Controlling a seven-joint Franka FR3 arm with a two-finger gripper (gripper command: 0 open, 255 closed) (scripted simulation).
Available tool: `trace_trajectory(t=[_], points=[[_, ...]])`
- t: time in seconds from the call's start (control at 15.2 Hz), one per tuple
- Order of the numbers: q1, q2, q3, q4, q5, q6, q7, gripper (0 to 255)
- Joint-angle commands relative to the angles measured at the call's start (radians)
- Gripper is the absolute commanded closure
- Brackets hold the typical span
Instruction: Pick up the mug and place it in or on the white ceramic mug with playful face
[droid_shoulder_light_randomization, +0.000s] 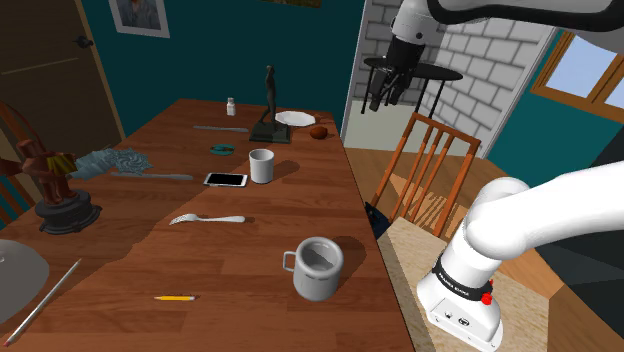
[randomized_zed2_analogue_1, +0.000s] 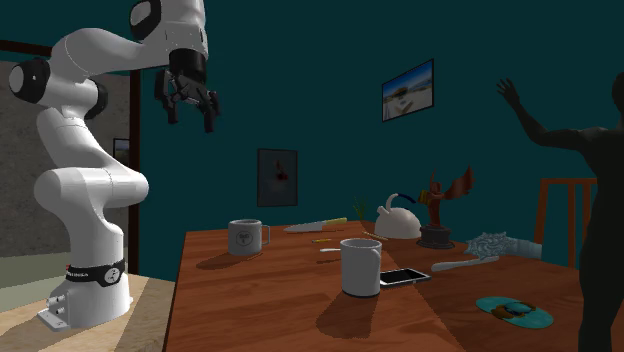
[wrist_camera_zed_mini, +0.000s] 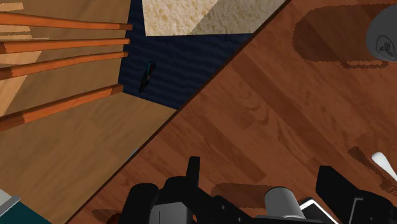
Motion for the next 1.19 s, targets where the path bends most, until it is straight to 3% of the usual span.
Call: trace_trajectory(t=[0.0, 0.53, 1.12], points=[[0.0, 0.0, 0.0, 0.0, 0.0, 0.0, 0.0, 0], [0.02, 0.226, 0.068, 0.009, 0.02, 0.213, 0.083, 0], [0.032, 0.532, 0.139, 0.121, 0.0, 0.401, 0.181, 0]])
